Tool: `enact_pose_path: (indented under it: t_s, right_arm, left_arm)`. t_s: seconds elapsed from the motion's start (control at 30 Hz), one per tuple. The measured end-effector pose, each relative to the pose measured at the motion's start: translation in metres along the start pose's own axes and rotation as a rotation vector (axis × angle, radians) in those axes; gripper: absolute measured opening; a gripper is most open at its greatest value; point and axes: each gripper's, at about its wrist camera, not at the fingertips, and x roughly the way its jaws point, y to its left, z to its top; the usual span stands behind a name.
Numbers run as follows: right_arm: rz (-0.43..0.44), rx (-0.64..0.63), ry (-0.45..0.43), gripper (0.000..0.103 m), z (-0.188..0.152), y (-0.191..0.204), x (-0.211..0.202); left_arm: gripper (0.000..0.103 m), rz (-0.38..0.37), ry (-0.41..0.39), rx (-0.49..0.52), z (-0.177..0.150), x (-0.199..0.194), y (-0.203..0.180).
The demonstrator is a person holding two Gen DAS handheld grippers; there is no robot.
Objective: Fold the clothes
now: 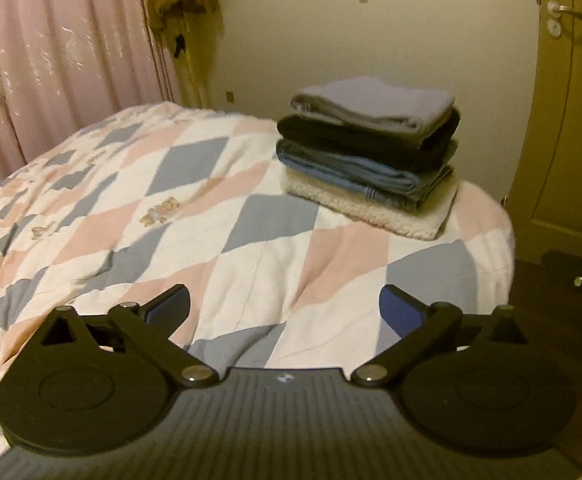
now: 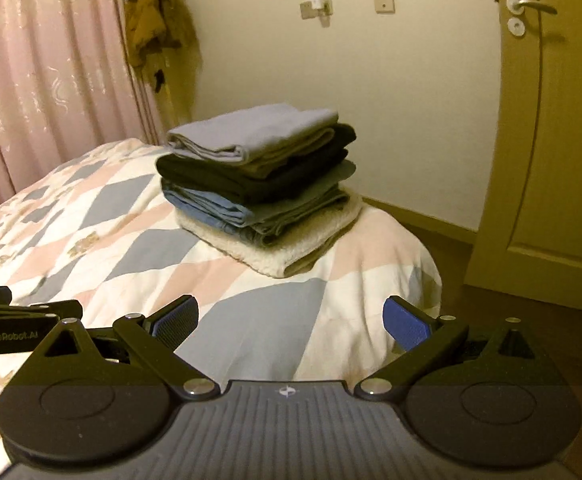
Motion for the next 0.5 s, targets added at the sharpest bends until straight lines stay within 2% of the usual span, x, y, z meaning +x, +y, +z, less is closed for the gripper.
enact_pose_path:
  t_s: [0.17,0.43,0.5]
  right_arm:
    - [0.015,0.015,-0.032,0.103,-0.006,0.002,-0.041]
    - [-0.017,0.032,-0.057,0.103,-0.014,0.002,-0.090]
    - [-0.024,0.035,-0.066,0.103,-0.014,0.003,-0.100]
  left_arm:
    - [0.102,-0.015,-0.047,-0.019,-0.005,-0.045,0.001]
    - [0.103,0.056,-0.142,0.002,-0.017,-0.094,-0.004]
    - [0.103,0.055,-0.159,-0.007,-0.020,-0.103,-0.004]
